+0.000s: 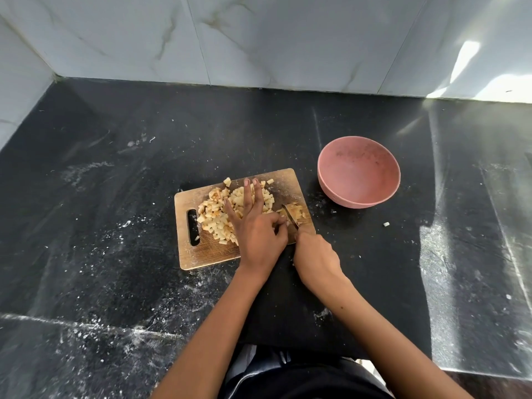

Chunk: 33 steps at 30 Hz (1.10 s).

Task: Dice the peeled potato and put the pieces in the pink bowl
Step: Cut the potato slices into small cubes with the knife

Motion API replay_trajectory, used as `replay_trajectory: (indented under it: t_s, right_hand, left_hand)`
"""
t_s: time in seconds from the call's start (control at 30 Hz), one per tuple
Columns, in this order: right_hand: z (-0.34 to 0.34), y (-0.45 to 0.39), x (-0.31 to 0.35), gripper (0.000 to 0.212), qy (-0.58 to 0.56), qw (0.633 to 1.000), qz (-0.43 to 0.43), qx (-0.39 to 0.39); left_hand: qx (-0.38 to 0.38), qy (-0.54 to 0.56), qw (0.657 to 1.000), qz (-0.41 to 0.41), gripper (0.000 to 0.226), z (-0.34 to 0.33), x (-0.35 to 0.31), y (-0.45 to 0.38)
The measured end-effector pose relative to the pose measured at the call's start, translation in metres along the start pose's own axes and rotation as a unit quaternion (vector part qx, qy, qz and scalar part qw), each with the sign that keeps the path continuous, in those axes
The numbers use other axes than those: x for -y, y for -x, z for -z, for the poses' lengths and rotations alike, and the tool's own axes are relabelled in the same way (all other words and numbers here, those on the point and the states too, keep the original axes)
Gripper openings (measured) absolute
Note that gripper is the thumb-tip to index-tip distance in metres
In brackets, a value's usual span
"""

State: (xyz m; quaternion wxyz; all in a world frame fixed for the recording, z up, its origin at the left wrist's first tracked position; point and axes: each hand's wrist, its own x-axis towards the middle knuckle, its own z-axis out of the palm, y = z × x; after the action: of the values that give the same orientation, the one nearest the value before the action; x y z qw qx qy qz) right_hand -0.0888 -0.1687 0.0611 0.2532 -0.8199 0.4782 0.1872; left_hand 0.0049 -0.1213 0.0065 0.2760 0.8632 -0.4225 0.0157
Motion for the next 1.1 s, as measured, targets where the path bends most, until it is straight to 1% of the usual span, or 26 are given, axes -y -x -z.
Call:
replay_trajectory:
  t_s: [0.13,0.23,0.33,0.47,0.6,0.73,0.83,0.97,1.1]
  right_hand:
    - [-0.006,0.01,-0.011,0.036,0.002,1.0,-0.014,0.017]
    - [-0.013,0.019,-0.023,0.022,0.001,1.0,-0.014,0.018]
    - [-0.017,0.026,-0.031,0.008,-0.003,1.0,0.005,0.006]
    - [-0.016,0.033,-0.034,0.022,-0.075,0.996,0.035,-0.023]
    - [-0.009,0.023,-0.025,0.024,-0.107,0.992,0.044,-0.048]
    - [-0.007,0.008,-0.013,0.03,-0.082,0.995,0.039,-0.042]
    - [-0.005,0.004,-0.007,0.027,-0.083,0.995,0.031,-0.036]
    - [-0.006,0.001,-0.002,0.023,-0.044,0.998,0.031,-0.033]
    - [-0.004,-0.006,0.005,0.03,-0.013,0.999,0.027,-0.019]
  left_hand:
    - [-0.008,0.002,1.0,0.002,0.01,-0.001,0.0,0.001]
    - [-0.014,0.006,1.0,0.004,0.009,-0.002,0.001,0.002]
    - [-0.005,0.003,1.0,0.01,0.008,-0.002,0.0,0.003]
    - [0.018,-0.006,0.999,0.027,0.008,0.001,0.003,0.003]
    - [0.024,0.018,0.998,0.057,0.008,0.005,0.002,0.005]
    - [0.023,0.034,0.996,0.076,0.003,0.007,-0.001,0.004]
    - [0.037,0.024,0.995,0.085,0.004,0.009,-0.003,0.001]
    - [0.058,0.027,0.993,0.097,0.004,0.011,-0.003,0.0]
    - [0.067,0.028,0.992,0.104,0.002,0.012,-0.004,-0.002]
